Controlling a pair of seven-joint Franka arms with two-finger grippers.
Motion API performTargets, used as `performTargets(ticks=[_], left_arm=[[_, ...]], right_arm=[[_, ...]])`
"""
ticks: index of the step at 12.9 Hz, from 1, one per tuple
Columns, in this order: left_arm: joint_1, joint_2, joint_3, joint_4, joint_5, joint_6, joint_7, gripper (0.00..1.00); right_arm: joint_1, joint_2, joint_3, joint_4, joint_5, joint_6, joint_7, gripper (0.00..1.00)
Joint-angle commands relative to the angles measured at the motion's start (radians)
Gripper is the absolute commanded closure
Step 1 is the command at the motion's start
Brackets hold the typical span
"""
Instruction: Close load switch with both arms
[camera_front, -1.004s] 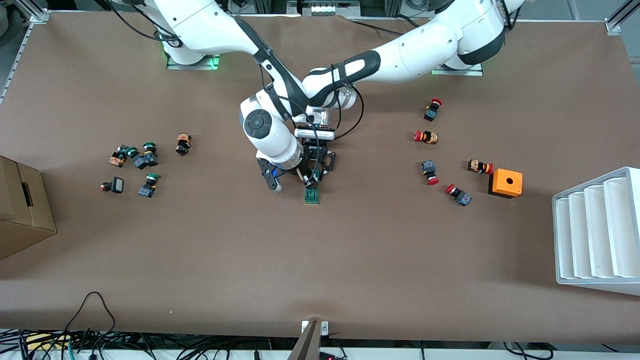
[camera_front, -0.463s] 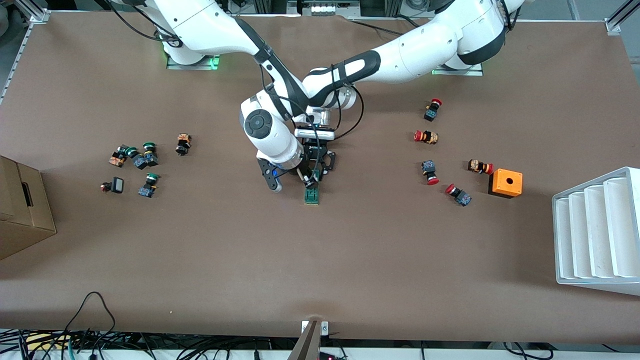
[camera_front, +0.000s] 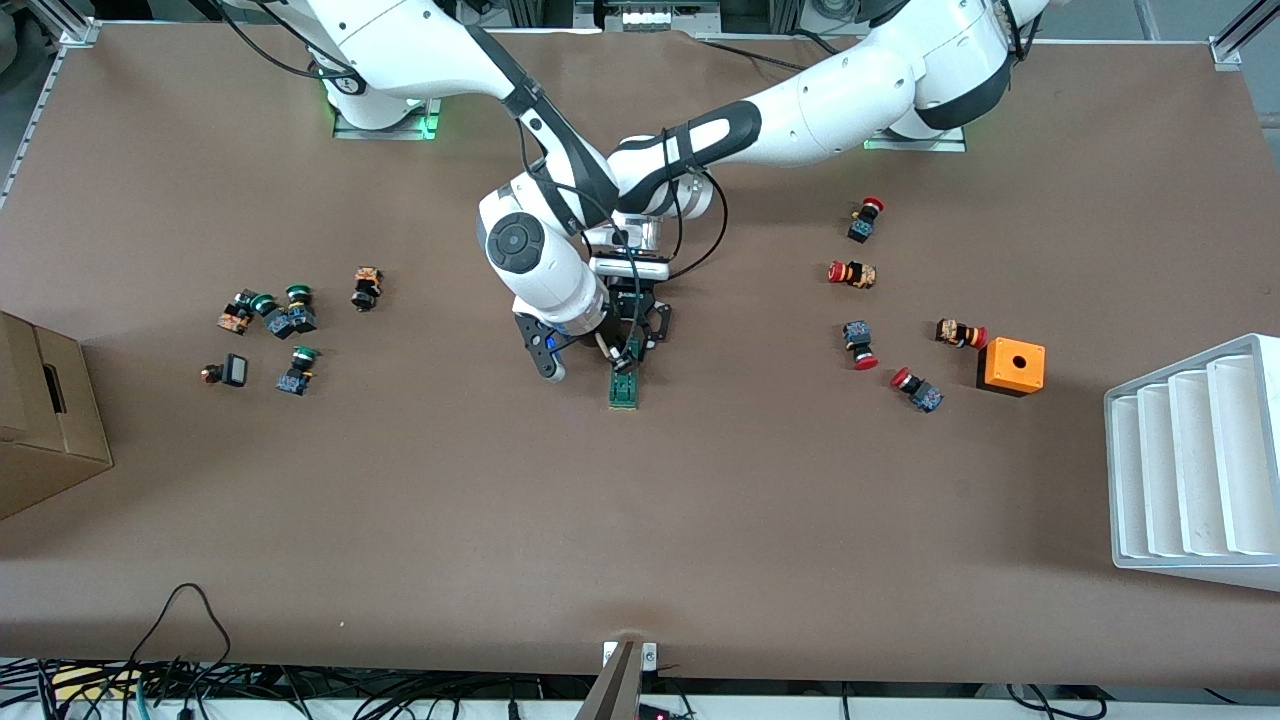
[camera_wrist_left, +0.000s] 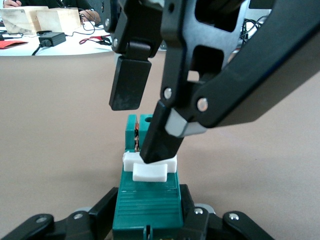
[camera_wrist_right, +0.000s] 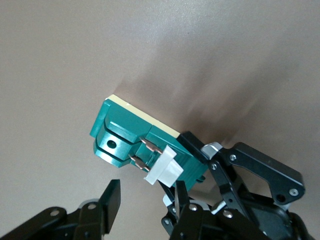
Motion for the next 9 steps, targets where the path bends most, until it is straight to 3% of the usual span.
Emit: performTargets(ticks=[1,9], left_arm=[[-0.003,0.036,0.009,0.006,0.021,0.02,-0.005,0.59],[-0.003,0.036,0.009,0.006,0.021,0.02,-0.005,0.59]], right_arm=[[0.008,0.007,-0.003,-0.001,-0.016,-0.004,0.026,0.48],[0.008,0.038,-0.003,0.002,-0.032,0.025,0.026,0.49]])
